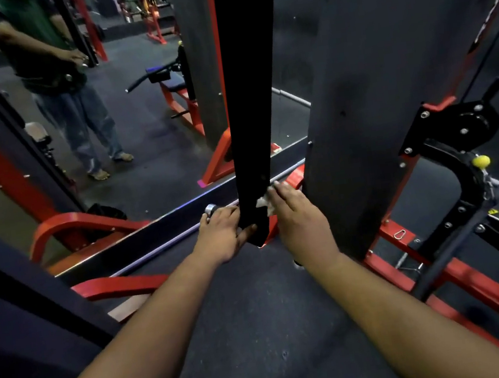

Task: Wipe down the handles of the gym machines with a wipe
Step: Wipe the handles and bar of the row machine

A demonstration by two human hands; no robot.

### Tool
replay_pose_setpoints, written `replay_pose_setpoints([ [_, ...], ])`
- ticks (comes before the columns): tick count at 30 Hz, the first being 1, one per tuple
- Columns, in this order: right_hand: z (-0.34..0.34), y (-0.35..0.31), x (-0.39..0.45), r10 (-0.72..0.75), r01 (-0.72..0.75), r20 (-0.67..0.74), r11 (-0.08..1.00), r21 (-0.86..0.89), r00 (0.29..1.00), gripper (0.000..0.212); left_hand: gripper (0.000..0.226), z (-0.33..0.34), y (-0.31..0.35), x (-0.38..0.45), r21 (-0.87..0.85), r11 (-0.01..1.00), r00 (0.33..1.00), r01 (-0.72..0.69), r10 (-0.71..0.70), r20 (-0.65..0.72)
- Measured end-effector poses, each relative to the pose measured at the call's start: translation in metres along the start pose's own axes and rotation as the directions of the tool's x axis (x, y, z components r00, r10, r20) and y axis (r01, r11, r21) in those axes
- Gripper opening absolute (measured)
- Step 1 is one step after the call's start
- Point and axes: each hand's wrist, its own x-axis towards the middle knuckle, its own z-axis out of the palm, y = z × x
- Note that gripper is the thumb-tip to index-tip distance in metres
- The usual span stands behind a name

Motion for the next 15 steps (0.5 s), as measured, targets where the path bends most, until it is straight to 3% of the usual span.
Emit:
replay_pose_setpoints([
  [4, 0.005, -0.002, -0.002, -0.027, 0.032, 0.044, 0.994, -0.103, 0.999, 0.057, 0.087, 0.003, -0.01, 0.004, 0.058, 0.997, 0.998, -0.055, 0.057, -0.03],
  [6, 0.0, 0.007, -0.025, -0.001, 0.001, -0.006, 1.0, 0.016, 1.0, 0.058, 0.085, 0.0, -0.009, 0.005, 0.078, 0.995, 0.998, -0.061, 0.062, 0.0],
  [9, -0.002, 0.007, -0.059, 0.179, -0.16, -0.059, 0.958, 0.237, 0.982, 0.067, 0.072, -0.002, -0.004, 0.007, 0.095, 0.994, 0.998, -0.059, 0.055, 0.044],
  [11, 0.001, -0.002, -0.065, 0.27, -0.239, -0.071, 0.926, 0.292, 0.96, 0.077, 0.073, -0.001, -0.003, 0.006, 0.073, 0.996, 0.997, -0.046, 0.041, 0.067],
  [15, -0.002, -0.009, -0.023, 0.161, -0.153, -0.034, 0.974, 0.165, 0.986, 0.07, 0.076, 0.003, -0.003, 0.005, 0.019, 1.0, 0.994, -0.019, 0.017, 0.106],
])
